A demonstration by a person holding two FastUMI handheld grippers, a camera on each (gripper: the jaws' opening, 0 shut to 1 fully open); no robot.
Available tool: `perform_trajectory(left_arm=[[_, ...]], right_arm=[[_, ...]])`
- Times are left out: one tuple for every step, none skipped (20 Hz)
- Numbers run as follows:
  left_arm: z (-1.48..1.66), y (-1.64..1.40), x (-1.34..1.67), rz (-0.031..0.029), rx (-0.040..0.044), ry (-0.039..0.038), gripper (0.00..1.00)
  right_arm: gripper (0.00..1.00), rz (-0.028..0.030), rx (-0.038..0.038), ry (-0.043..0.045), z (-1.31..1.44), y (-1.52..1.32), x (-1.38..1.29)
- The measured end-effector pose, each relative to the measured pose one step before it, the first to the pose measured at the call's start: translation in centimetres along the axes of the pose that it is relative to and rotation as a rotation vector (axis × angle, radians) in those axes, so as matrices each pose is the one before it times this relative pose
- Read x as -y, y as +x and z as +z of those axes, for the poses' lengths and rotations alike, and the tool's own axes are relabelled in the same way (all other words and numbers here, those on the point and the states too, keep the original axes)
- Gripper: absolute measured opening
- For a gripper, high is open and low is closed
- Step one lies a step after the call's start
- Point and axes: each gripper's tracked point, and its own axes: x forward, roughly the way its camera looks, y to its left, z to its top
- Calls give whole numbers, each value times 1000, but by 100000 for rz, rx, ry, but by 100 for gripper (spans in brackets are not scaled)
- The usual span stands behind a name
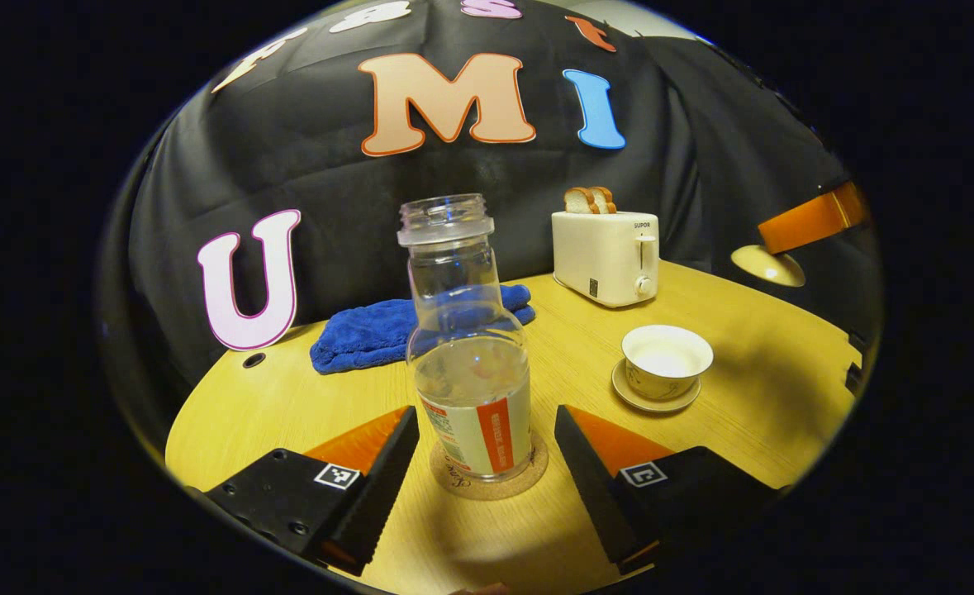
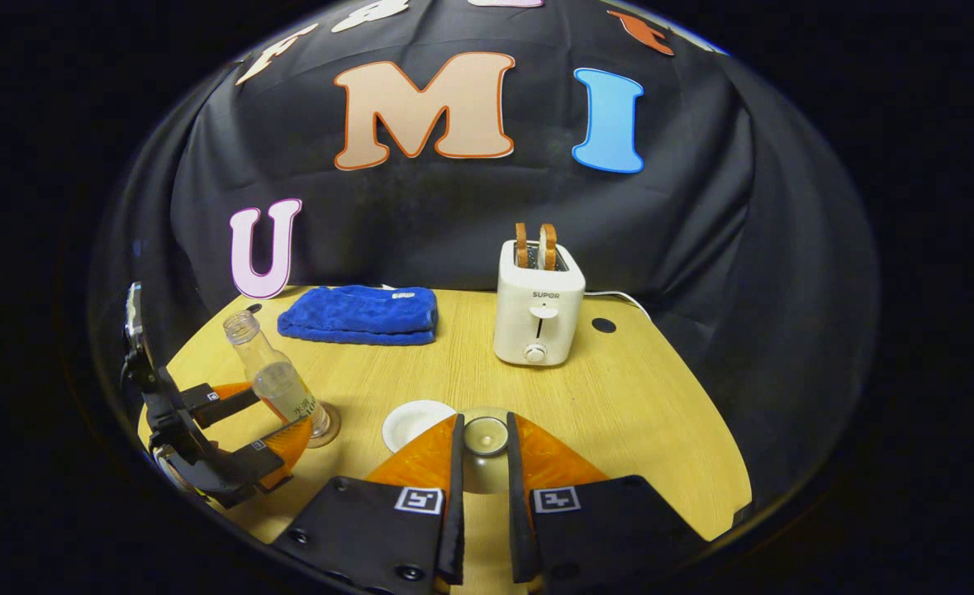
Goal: Open the teacup lid with one hand, grasp the water bottle and pour water into the teacup with the other hand; after pouring, place the water bottle on the coaster and then close the teacup lid.
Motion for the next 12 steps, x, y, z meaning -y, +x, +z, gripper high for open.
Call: perform_trajectory(left_arm=[[108,328,-74,44,438,324,98],[-81,212,74,-729,-95,236,98],[-139,109,190,-883,-849,106,98],[-353,125,93,-278,-1060,180,97],[-240,-4,7,-9,-689,114,97],[2,-87,-120,485,110,209,93],[-39,85,-201,454,-177,88,93],[30,-1,-197,713,239,-146,89],[-46,-8,-57,221,116,-262,86],[78,271,133,-205,-31,-146,77],[-69,-333,26,68,-114,188,77],[82,44,36,-18,216,318,76]], right_arm=[[24,-639,-3,89,-40,-103,212],[24,-634,12,97,54,-59,239],[24,-388,33,237,-37,-82,153],[24,-213,60,342,71,-70,80],[24,-62,42,124,-1,-63,4],[25,-202,175,-276,19,-65,29],[25,13,192,-322,44,-66,1],[24,107,121,-345,-15,-22,-75],[25,173,90,-398,-29,-31,-99],[24,54,141,-207,-74,-23,29],[24,152,18,41,48,-104,-22],[26,133,6,178,-99,-47,3]])
